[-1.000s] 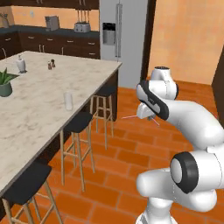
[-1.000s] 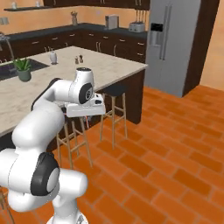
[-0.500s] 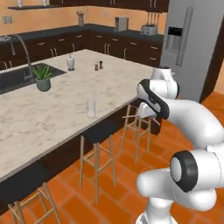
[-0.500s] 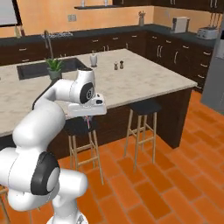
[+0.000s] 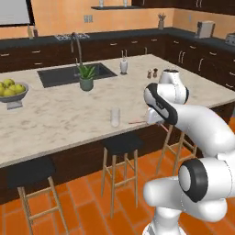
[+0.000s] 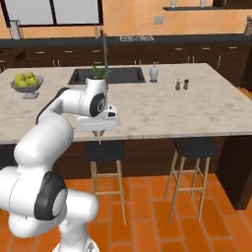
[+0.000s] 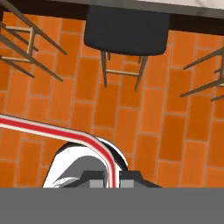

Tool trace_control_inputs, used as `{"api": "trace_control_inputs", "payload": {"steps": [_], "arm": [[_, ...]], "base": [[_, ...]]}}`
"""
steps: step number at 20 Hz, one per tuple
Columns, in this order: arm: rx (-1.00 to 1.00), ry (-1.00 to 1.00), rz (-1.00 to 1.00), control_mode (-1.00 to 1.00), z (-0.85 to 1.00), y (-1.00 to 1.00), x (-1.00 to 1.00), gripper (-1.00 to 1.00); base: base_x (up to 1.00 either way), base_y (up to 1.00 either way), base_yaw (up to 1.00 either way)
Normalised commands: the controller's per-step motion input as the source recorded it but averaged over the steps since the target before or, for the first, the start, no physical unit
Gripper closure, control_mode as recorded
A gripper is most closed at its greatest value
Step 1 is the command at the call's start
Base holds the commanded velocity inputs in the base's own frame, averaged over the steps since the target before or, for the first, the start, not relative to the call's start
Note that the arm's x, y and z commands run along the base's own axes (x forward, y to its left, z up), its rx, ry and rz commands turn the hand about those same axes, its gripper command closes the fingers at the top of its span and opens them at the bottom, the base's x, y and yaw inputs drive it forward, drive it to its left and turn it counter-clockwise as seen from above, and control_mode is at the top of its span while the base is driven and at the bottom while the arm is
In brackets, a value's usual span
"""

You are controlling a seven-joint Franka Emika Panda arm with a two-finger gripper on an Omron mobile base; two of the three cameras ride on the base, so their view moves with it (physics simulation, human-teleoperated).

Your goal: Take a straw from the drawer in front and place it inside the glass cup on the dining counter.

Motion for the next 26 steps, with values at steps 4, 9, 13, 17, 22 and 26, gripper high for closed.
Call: {"api": "trace_control_inputs", "payload": {"steps": [4,9,13,17,22,26], "arm": [[0.00,0.00,0.00,1.00,0.00,0.00,0.00,1.00],[0.00,0.00,0.00,1.00,0.00,0.00,0.00,1.00],[0.00,0.00,0.00,1.00,0.00,0.00,0.00,1.00],[0.00,0.00,0.00,1.00,0.00,0.00,0.00,1.00],[-0.01,0.00,0.01,-1.00,0.07,-0.08,0.18,1.00],[-0.18,-0.03,0.01,-1.00,0.28,-0.31,0.03,1.00]], "base": [[0.58,-0.49,0.59],[0.61,-0.17,0.44],[0.95,-0.15,0.19],[1.00,-0.22,0.05],[0.51,-0.11,0.01],[0.00,0.00,0.00]]}}
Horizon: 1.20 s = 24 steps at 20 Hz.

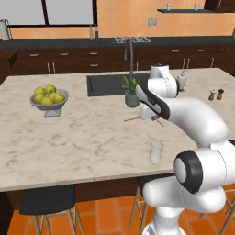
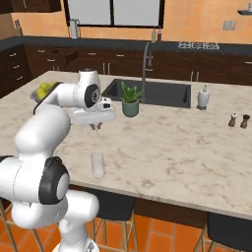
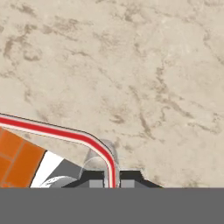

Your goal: Take a straw from the drawer in front and place it inside the glass cup on the dining counter.

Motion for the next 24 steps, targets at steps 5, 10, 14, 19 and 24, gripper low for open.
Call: {"api": "trace_control_inputs", "payload": {"steps": [5,10,14,19,24], "arm": [[-0.40,-0.05,0.00,-1.00,0.29,-0.28,0.02,1.00],[-0.51,-0.01,0.00,-1.00,0.37,-0.03,0.00,1.00],[-0.45,0.00,-0.04,-1.00,0.53,-0.02,-0.05,1.00],[-0.34,0.00,-0.05,-1.00,0.09,-0.20,-0.32,1.00],[-0.29,0.00,-0.08,-1.00,0.00,-0.07,-0.43,1.00]], "base": [[0.00,0.00,0.00],[0.00,0.00,0.00],[0.00,0.00,0.00],[0.00,0.00,0.00],[0.00,0.00,0.00]]}}
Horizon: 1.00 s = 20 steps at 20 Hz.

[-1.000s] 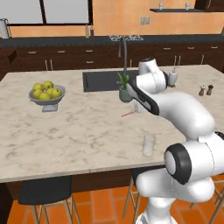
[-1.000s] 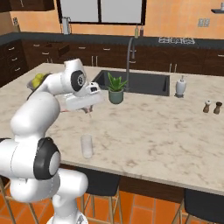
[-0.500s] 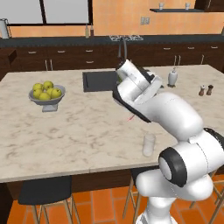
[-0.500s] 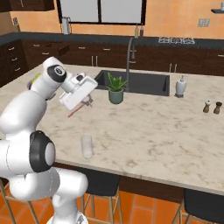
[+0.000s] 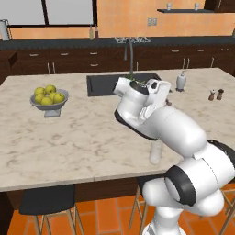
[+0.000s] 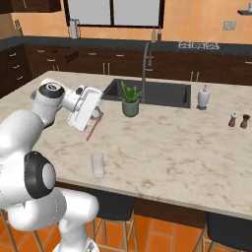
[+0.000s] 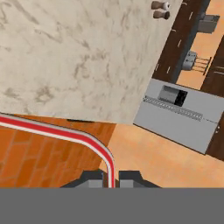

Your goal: Take a straw from the drawer in front and place it inside the glass cup on the dining counter.

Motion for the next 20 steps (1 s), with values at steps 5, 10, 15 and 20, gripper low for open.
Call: {"api": "trace_control_inputs", "payload": {"steps": [5,10,15,20], "arm": [[-0.26,0.02,-0.06,-1.00,0.02,0.01,-0.19,1.00],[-0.20,0.12,-0.05,-1.00,-0.01,0.19,0.01,1.00],[-0.18,0.13,-0.01,-1.00,-0.16,0.40,0.06,1.00],[-0.17,0.09,-0.01,-1.00,-0.18,0.13,0.07,1.00]], "base": [[0.00,0.00,0.00],[0.00,0.00,0.00],[0.00,0.00,0.00],[0.00,0.00,0.00]]}}
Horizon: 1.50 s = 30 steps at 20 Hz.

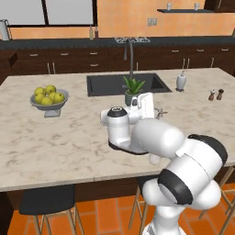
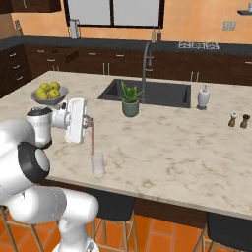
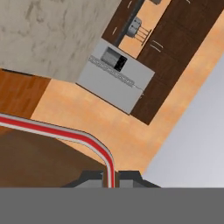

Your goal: Take a straw from the drawer in front and place it inside the glass cup on the dining counter.

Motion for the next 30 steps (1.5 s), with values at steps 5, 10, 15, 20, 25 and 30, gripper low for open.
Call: {"api": "trace_control_inputs", "payload": {"steps": [5,10,15,20,25,30], "arm": [[-0.10,0.00,0.00,-1.00,-0.07,0.00,0.14,1.00],[-0.01,0.00,0.00,-1.00,-0.07,0.00,0.17,1.00],[0.00,0.02,0.00,-1.00,-0.21,0.00,0.09,1.00],[0.00,0.01,0.00,-1.00,-0.19,0.00,0.19,1.00],[0.00,0.00,0.00,-1.00,-0.08,0.00,0.27,1.00],[0.00,0.00,0.00,-1.00,-0.11,0.00,0.18,1.00]], "base": [[0.00,0.00,0.00],[0.00,0.00,0.00],[0.00,0.00,0.00],[0.00,0.00,0.00],[0.00,0.00,0.00],[0.00,0.00,0.00]]}}
